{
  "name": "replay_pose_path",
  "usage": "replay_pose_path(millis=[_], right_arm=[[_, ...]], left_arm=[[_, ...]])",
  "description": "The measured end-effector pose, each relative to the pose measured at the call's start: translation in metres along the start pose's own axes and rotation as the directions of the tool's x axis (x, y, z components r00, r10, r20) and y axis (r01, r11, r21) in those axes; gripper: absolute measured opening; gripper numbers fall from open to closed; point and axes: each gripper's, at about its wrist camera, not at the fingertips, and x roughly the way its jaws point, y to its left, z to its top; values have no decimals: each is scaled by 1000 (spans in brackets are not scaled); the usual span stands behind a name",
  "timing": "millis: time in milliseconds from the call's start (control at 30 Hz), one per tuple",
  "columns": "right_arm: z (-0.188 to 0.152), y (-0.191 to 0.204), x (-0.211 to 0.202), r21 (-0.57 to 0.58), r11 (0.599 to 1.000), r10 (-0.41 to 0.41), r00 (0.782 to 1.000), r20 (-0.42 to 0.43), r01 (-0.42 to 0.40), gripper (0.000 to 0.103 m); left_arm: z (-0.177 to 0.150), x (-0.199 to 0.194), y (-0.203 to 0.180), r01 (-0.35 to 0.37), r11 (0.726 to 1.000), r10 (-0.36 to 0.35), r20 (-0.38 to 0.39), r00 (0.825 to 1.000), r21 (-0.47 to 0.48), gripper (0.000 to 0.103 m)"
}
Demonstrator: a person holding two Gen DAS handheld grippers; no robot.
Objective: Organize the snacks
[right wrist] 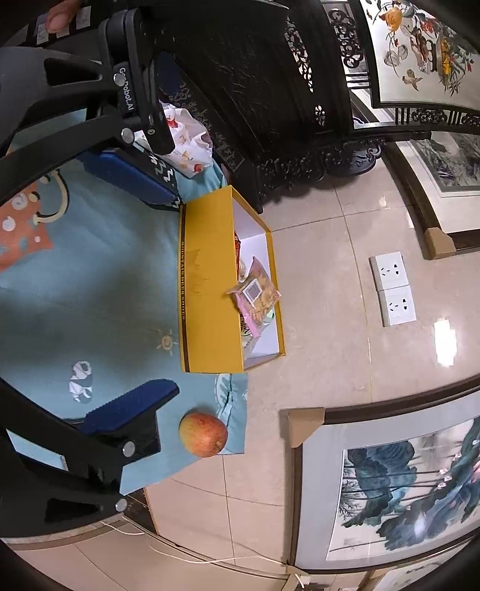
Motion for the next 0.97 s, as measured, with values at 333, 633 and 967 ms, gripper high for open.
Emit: replay_pose_path(millis=[333, 633, 967], right_arm=[[-9, 3, -12, -13, 1000, 2, 1000, 12, -2, 96], [-11, 2, -10, -11, 1000, -3, 1000, 6, 3, 96], [-7, -2, -14, 10, 1000, -27, 999, 23, 27, 101]], left_arm=[[-13, 2, 10, -2, 1000, 1, -32, 999, -27, 101], [-15, -5, 4, 17, 1000, -17, -1, 1000, -6, 101], [-10, -13, 1, 45, 999, -45, 6, 999, 14, 101]])
